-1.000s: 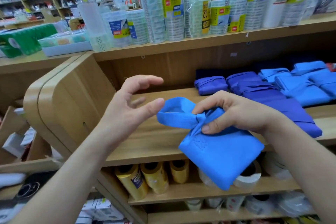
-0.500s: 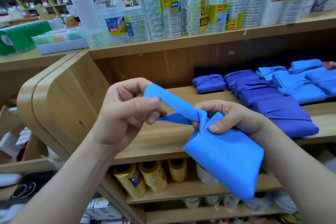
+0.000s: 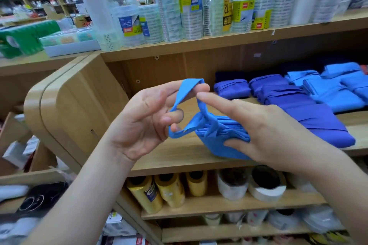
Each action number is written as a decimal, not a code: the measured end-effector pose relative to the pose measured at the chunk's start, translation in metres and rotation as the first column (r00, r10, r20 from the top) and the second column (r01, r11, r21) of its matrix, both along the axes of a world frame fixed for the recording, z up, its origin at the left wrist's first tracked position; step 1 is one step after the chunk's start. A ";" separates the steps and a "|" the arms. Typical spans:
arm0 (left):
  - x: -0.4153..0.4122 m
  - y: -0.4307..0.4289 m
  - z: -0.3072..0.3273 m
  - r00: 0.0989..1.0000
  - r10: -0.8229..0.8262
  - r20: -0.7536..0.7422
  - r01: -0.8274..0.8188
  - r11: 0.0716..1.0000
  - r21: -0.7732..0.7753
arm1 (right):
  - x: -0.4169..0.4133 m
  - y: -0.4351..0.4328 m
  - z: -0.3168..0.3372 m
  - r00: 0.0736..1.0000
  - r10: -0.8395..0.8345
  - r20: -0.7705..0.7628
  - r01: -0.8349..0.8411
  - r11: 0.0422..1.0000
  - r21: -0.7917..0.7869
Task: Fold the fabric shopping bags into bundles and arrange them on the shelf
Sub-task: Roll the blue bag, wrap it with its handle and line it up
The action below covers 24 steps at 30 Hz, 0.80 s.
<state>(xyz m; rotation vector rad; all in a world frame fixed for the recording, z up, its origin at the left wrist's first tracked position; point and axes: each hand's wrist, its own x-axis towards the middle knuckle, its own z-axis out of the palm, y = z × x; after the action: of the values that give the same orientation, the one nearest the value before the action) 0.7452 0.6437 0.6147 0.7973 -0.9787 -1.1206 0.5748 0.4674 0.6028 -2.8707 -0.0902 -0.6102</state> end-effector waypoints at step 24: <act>-0.032 -0.030 -0.032 0.689 0.654 0.313 -0.724 0.643 0.250 | 0.018 0.025 -0.050 0.874 -0.047 0.483 -0.302 0.725 0.619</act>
<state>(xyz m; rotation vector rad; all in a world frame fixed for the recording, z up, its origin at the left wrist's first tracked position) 0.7133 0.6137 0.5828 1.4613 -0.5181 -0.5309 0.5924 0.4928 0.5529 -1.9339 -0.1135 -1.0443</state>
